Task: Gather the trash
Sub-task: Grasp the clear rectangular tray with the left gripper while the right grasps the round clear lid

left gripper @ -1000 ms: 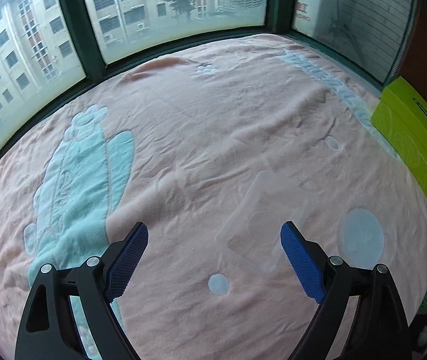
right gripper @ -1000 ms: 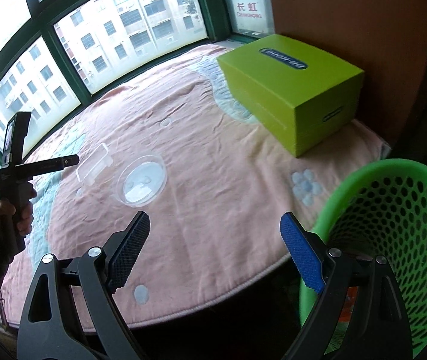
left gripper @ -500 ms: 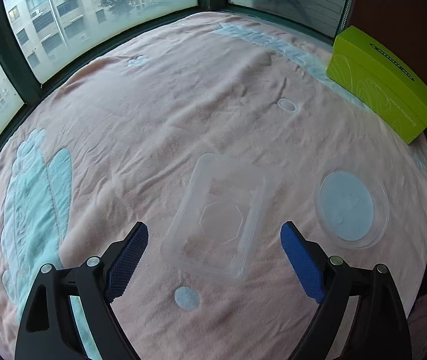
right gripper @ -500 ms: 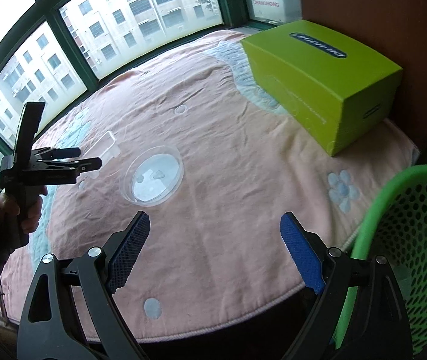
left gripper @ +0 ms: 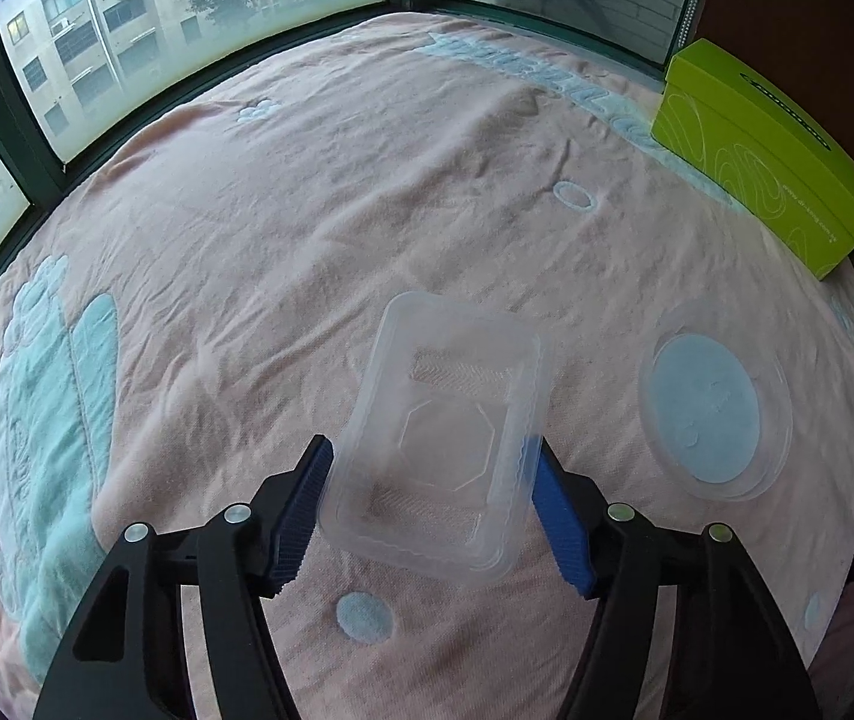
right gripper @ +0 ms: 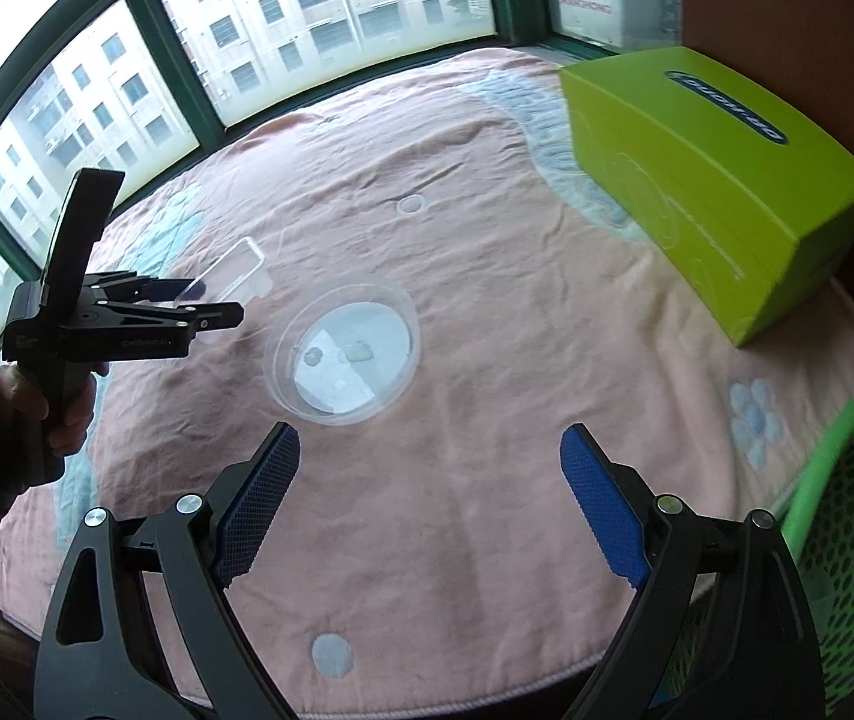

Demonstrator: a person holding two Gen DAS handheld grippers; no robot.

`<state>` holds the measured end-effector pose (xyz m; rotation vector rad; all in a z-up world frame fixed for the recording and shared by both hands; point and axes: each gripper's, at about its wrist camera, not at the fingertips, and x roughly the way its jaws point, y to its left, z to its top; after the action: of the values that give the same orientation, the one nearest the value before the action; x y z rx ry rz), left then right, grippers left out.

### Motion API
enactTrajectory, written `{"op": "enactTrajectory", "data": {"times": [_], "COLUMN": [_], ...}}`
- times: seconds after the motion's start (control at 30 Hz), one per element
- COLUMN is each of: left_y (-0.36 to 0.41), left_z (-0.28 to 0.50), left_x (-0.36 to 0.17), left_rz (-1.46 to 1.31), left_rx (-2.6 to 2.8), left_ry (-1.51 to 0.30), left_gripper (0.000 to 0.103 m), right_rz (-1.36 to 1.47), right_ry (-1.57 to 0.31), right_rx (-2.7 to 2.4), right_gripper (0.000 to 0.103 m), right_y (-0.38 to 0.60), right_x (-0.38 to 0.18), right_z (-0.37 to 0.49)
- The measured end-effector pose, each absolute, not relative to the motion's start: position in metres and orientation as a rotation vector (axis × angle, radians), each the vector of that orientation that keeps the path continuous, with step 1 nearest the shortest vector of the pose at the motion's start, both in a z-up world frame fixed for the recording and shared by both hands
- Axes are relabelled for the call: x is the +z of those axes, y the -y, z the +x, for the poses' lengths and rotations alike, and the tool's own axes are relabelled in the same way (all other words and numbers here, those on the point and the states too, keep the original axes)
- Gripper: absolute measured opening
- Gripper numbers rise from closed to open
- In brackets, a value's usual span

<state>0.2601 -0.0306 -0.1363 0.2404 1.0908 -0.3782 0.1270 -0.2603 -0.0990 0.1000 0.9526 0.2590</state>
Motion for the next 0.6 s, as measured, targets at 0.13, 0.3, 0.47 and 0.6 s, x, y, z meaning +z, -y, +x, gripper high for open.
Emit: {"op": "enactTrajectory", "data": {"times": [0.13,0.3,0.47,0.6], "left_y": [0.029,0.028,0.027,0.025], "left_z": [0.26,0.262,0.261,0.26], "left_x": [-0.137,-0.136,-0.138,-0.138], "left_rz": [0.235,0.23,0.228,0.21], "left_rx": [-0.383,-0.382,-0.384,-0.376], "left_ry": [-1.09,-1.095,-1.1,-1.102], "left_gripper": [0.063,0.063,0.062,0.06], "right_rz": [0.083,0.049,0.016,-0.003], "right_ry": [-0.959,-0.963,-0.968,-0.973], "right_rx": [0.274,0.3,0.319,0.33], "right_gripper": [0.088,0.088,0.088,0.09], "right_y": [0.253,0.242,0.231,0.224], "right_x": [-0.102,-0.106,-0.111,-0.114], "right_z": [0.133,0.14,0.149,0.156]}}
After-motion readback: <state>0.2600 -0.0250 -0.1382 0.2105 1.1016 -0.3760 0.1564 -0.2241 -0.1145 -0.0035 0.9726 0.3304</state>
